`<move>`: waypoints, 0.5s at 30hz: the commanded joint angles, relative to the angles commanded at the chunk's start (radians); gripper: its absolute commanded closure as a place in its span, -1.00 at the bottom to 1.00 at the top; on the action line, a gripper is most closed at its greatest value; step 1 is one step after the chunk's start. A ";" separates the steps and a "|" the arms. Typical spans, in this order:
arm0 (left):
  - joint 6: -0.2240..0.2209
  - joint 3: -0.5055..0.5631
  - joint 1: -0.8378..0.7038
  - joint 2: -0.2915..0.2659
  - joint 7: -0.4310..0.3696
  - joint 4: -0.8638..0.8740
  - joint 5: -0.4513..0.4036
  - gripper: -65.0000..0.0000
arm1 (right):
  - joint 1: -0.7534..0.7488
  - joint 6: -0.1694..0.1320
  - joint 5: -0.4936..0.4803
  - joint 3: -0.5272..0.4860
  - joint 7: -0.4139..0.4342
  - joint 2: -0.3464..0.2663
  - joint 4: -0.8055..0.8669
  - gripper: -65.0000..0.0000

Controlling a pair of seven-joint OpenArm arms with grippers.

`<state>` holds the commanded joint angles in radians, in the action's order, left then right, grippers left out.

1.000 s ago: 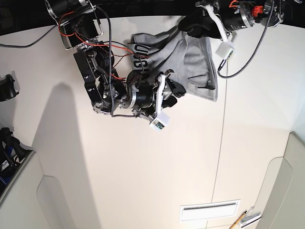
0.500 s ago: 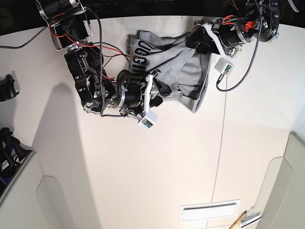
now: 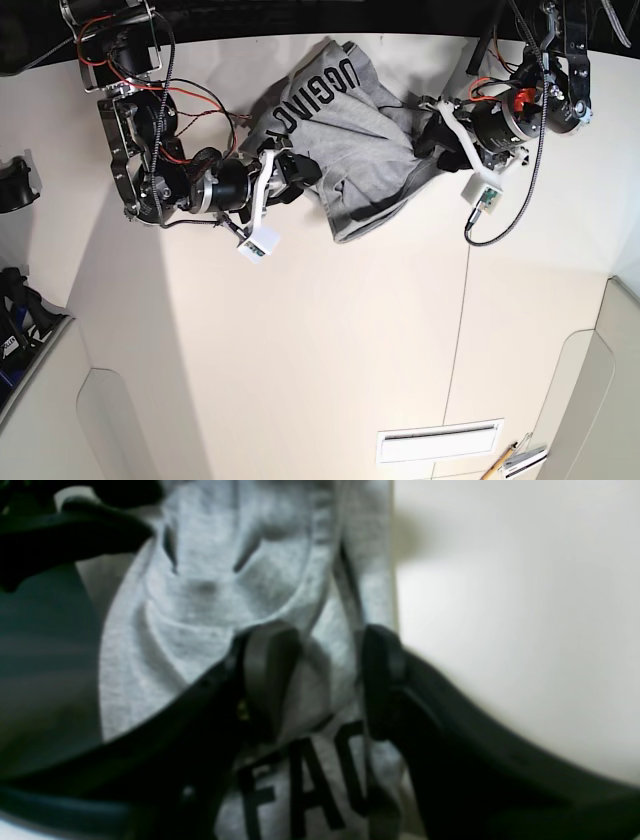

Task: Fold the T-shirt properly
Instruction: 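Lift and flip the bundle over with both grippers, lettering side up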

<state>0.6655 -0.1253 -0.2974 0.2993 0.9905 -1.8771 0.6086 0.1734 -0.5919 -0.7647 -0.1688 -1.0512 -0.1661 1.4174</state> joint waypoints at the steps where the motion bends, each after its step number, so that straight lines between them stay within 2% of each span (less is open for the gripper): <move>1: 0.000 0.000 0.008 0.000 -0.002 0.014 0.000 0.06 | -0.019 0.000 -0.004 0.013 -0.002 0.000 0.014 0.21; 9: 0.000 0.002 0.108 -0.003 -0.030 0.156 0.002 0.06 | -0.164 -0.007 -0.034 0.037 0.000 0.001 0.151 0.21; 15: 0.000 0.015 0.137 -0.003 -0.063 0.178 0.005 0.06 | -0.227 -0.007 -0.047 0.037 -0.005 0.015 0.195 0.21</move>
<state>0.6655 -0.1104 -0.1604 0.2966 0.9272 -1.6993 0.6136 -0.0532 -0.5987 -0.8120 -0.1322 -1.0565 -0.1509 1.6127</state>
